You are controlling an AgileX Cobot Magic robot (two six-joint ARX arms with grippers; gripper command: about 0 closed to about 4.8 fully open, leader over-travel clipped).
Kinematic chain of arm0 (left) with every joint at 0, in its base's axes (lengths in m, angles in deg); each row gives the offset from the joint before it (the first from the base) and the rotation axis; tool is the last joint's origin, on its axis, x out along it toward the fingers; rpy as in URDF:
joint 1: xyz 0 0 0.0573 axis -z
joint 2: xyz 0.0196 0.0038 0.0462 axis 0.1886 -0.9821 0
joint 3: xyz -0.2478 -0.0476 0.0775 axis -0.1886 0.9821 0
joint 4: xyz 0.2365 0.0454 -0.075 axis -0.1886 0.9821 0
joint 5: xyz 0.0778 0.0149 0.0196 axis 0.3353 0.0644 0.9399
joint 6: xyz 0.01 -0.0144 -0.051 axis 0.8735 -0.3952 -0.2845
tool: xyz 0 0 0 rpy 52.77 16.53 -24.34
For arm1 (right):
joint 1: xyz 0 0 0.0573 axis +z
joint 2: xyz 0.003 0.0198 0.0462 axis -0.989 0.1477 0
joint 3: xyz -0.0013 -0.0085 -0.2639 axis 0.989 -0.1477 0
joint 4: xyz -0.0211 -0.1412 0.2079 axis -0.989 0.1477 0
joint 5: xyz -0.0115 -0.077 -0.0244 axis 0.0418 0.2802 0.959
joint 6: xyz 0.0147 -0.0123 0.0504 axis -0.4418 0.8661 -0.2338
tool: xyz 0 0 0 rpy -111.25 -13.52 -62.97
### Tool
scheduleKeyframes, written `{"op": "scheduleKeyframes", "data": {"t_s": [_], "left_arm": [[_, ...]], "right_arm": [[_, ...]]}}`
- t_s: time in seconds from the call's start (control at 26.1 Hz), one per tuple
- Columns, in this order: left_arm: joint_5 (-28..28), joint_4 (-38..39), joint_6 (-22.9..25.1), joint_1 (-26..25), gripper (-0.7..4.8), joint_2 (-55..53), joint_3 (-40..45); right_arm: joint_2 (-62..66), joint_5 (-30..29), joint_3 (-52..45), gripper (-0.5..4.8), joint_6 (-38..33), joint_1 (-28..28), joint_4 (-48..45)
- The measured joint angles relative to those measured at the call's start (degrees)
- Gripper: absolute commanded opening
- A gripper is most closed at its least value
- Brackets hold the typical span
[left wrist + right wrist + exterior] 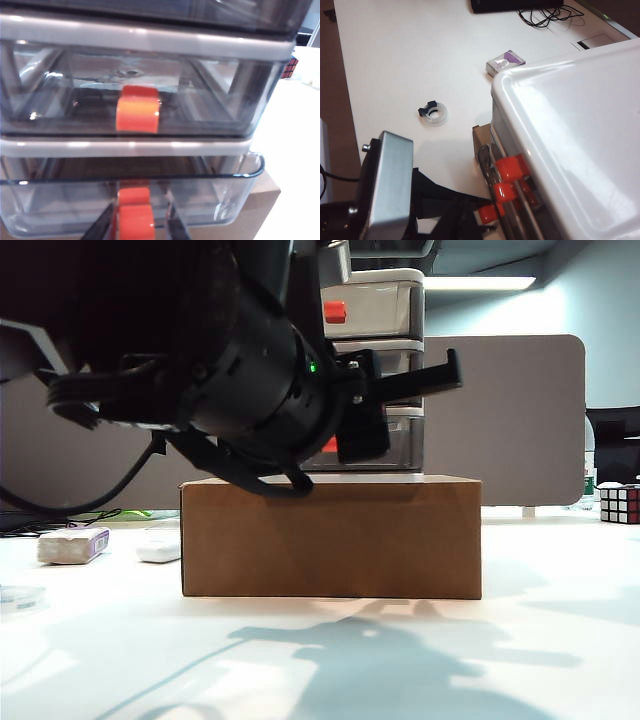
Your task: Open the third layer of the drawer on the table, pick up the transparent tape on the table and put it in, and finally close the drawer.
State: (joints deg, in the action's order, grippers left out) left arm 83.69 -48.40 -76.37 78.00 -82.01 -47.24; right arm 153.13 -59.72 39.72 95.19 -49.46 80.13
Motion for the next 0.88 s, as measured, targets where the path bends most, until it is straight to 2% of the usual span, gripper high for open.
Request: {"op": "scheduleKeyframes", "data": {"t_s": [0.35,0.54,0.65,0.88], "left_arm": [[0.00,0.22,0.00,0.00,1.11,0.00,0.00],[0.00,0.24,0.00,-0.02,1.08,0.00,-0.02],[0.00,0.46,-0.04,-0.02,0.71,0.00,-0.02],[0.24,0.63,-0.22,-0.07,0.31,0.00,-0.02]], "right_arm": [[0.02,1.53,-3.56,-0.05,0.00,-0.50,-1.90],[2.23,2.86,-4.00,-0.05,-0.13,-0.48,-7.10],[4.66,3.23,-4.09,-0.05,-0.42,-0.48,-8.44],[7.19,3.26,-4.09,-0.05,-0.66,-0.48,-10.03]]}}
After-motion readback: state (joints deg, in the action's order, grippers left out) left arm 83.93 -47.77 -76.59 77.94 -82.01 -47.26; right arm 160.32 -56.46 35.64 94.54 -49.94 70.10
